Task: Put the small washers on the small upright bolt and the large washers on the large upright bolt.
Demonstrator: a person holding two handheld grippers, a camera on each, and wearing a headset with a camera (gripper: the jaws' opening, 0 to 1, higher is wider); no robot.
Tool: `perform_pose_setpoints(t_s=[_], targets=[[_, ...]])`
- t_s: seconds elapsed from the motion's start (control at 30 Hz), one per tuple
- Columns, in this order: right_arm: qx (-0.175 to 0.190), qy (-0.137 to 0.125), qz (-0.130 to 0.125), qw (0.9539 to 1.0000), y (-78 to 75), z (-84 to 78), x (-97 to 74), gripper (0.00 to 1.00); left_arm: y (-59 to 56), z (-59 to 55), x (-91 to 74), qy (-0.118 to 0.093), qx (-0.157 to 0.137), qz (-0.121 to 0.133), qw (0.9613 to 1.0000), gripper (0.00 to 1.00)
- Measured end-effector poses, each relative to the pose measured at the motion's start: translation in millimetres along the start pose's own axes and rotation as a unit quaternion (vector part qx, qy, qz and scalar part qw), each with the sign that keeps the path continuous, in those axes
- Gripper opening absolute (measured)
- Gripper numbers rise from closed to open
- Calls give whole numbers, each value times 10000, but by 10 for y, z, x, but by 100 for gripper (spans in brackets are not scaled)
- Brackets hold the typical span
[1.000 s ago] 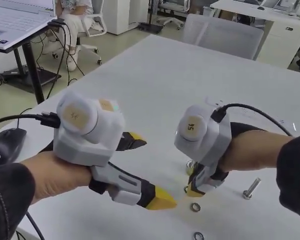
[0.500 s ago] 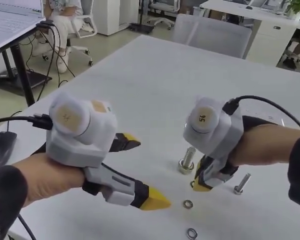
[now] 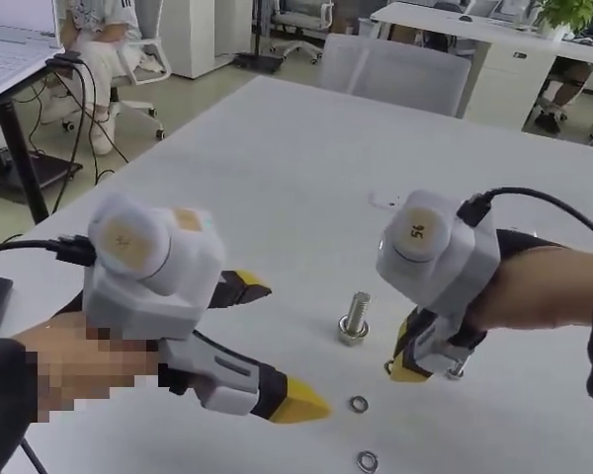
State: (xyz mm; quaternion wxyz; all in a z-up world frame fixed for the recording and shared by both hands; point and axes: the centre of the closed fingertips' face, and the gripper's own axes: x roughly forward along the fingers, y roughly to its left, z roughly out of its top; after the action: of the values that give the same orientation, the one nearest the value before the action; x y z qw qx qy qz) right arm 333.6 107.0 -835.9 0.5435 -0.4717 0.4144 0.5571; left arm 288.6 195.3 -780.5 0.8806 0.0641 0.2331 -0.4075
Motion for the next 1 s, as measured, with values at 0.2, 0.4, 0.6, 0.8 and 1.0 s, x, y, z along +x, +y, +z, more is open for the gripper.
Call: perform_pose_setpoints(t_s=[0.2, 0.4, 0.6, 0.8, 1.0], targets=[[136, -66, -60, 9999, 1, -77, -108, 14, -21, 7, 13, 34, 46, -43, 10000, 86], [215, -69, -130, 9997, 24, -169, -194, 14, -54, 30, 31, 51, 98, -103, 9999, 86], [311, -114, -154, 9993, 54, -242, -265, 14, -90, 51, 42, 77, 167, -161, 9997, 86], [396, -128, -197, 9989, 82, -329, -334, 14, -133, 101, 68, 85, 242, -217, 9994, 86], [506, -129, -248, 9983, 83, -430, -392, 14, -169, 126, 104, 102, 299, -276, 9991, 86]])
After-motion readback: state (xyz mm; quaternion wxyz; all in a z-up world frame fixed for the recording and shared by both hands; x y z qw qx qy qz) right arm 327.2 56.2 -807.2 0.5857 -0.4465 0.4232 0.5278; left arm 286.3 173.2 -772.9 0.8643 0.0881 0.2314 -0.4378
